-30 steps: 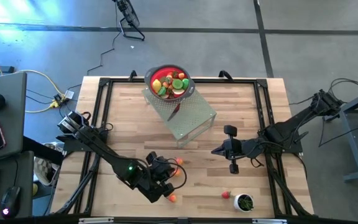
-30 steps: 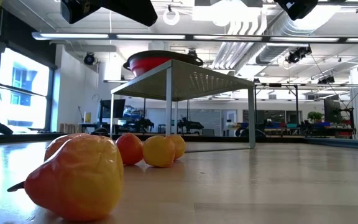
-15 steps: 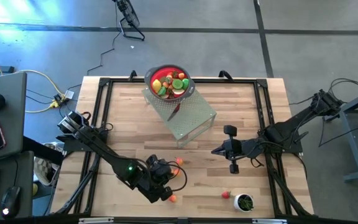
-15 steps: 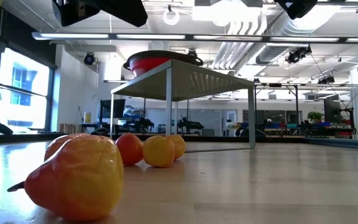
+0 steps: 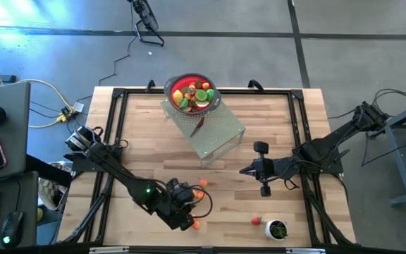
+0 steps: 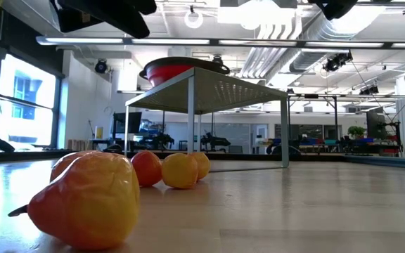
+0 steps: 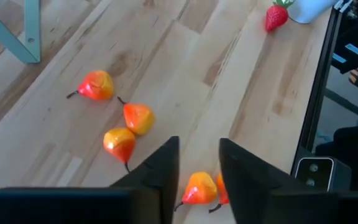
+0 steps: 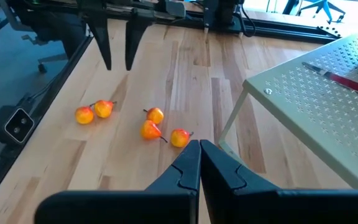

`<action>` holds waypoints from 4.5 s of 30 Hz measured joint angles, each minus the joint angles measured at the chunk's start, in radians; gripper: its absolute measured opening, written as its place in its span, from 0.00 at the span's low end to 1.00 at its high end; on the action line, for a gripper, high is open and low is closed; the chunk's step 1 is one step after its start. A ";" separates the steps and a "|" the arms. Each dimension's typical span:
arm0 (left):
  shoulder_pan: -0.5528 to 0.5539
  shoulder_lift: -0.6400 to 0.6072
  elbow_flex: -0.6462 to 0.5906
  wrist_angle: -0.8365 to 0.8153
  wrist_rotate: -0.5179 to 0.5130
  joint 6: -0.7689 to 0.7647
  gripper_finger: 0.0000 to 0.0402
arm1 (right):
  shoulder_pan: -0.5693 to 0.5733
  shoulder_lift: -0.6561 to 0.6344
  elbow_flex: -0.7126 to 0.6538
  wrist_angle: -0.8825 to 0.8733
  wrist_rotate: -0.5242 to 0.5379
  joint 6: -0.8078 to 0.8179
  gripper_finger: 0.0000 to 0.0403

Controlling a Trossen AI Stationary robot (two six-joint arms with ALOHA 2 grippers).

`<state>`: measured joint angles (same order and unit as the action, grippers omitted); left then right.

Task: Pick & Place Fruit
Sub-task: Put the orange pear into the red strainer on the shelf

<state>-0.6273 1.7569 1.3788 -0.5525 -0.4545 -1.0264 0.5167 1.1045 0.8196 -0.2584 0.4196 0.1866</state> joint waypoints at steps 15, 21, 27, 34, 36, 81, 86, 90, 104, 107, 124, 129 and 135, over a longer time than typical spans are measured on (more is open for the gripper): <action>0.000 0.000 0.000 -0.014 0.000 -0.061 0.64 | 0.000 0.000 0.000 0.000 0.001 -0.034 0.01; 0.000 0.000 0.000 -0.033 -0.001 -0.040 0.72 | 0.000 0.000 0.000 0.000 0.001 -0.035 0.01; 0.000 0.000 0.000 -0.019 -0.011 0.020 0.73 | 0.000 0.000 0.000 -0.001 0.001 -0.035 0.01; 0.000 0.000 0.000 -0.046 -0.080 -0.083 0.73 | 0.000 0.000 0.000 -0.001 0.001 -0.057 0.01; 0.000 0.002 0.000 -0.083 -0.080 -0.121 0.73 | 0.000 0.000 0.000 -0.001 0.001 -0.060 0.01; 0.059 0.296 0.000 -0.086 -0.129 -0.261 0.73 | -0.035 0.000 0.000 -0.016 -0.001 -0.054 0.01; 0.080 0.295 0.000 -0.085 -0.101 -0.254 0.73 | -0.035 0.000 0.000 -0.024 -0.002 -0.053 0.01; 0.080 0.295 0.000 -0.085 -0.079 -0.253 0.73 | -0.035 0.000 0.000 -0.024 -0.002 -0.057 0.01; 0.079 0.293 0.001 -0.090 -0.023 -0.253 0.73 | -0.035 0.000 0.000 -0.024 -0.003 -0.060 0.01; 0.079 0.293 0.001 -0.090 -0.019 -0.253 0.73 | -0.035 0.000 0.000 -0.026 -0.003 -0.058 0.01; 0.078 0.285 0.001 -0.098 0.026 -0.254 0.73 | -0.042 0.000 0.000 -0.022 0.001 -0.060 0.01; 0.078 0.282 0.001 -0.096 0.034 -0.262 0.73 | -0.042 0.000 0.000 -0.022 0.001 -0.060 0.01; 0.076 0.280 0.026 -0.109 0.060 -0.265 0.73 | -0.042 0.000 0.000 -0.022 0.001 -0.085 0.01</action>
<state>-0.5510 2.0373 1.4045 -0.6612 -0.3942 -1.2912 0.4747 1.1046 0.8196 -0.2802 0.4205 0.1012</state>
